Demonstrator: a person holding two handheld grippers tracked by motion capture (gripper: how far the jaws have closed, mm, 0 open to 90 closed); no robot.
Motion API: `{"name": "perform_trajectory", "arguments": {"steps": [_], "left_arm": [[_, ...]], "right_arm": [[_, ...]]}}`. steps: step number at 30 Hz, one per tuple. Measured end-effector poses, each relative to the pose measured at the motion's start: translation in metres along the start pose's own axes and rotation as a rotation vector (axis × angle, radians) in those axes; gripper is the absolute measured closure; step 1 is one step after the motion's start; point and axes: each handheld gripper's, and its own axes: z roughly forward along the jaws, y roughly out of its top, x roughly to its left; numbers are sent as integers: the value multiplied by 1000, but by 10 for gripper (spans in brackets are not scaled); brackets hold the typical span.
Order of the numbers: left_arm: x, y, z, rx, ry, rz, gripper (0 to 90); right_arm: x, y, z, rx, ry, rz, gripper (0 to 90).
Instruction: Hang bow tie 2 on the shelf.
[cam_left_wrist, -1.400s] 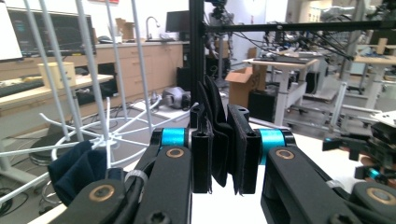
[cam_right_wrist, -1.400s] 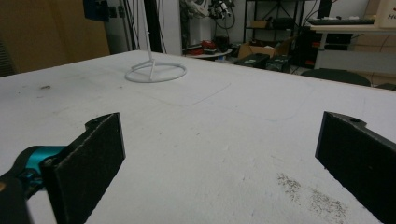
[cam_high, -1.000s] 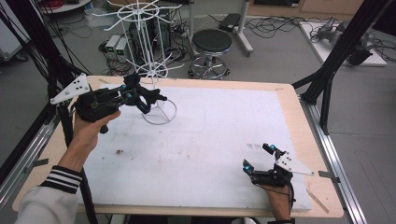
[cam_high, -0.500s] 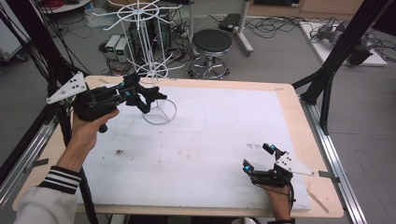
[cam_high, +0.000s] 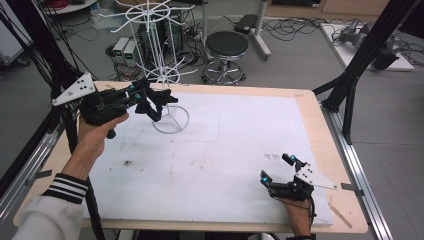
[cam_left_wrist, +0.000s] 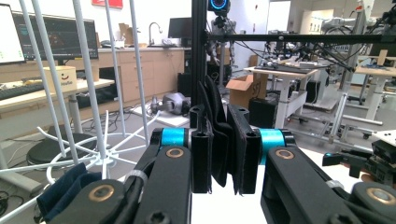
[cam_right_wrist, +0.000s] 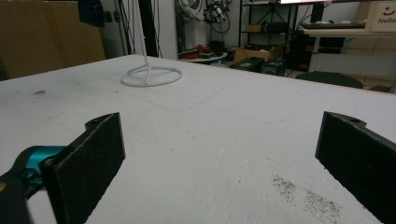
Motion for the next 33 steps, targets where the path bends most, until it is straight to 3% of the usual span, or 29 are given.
{"name": "perform_trajectory", "arguments": {"steps": [13, 19, 33], "left_arm": [[4, 5, 14, 41, 25, 11, 800], [7, 1, 22, 71, 45, 2, 799], [5, -11, 32, 97, 38, -11, 799]], "right_arm": [[-1, 0, 1, -8, -19, -10, 7], [-2, 0, 1, -13, -27, -12, 7], [-2, 0, 1, -16, -27, -6, 6]]}}
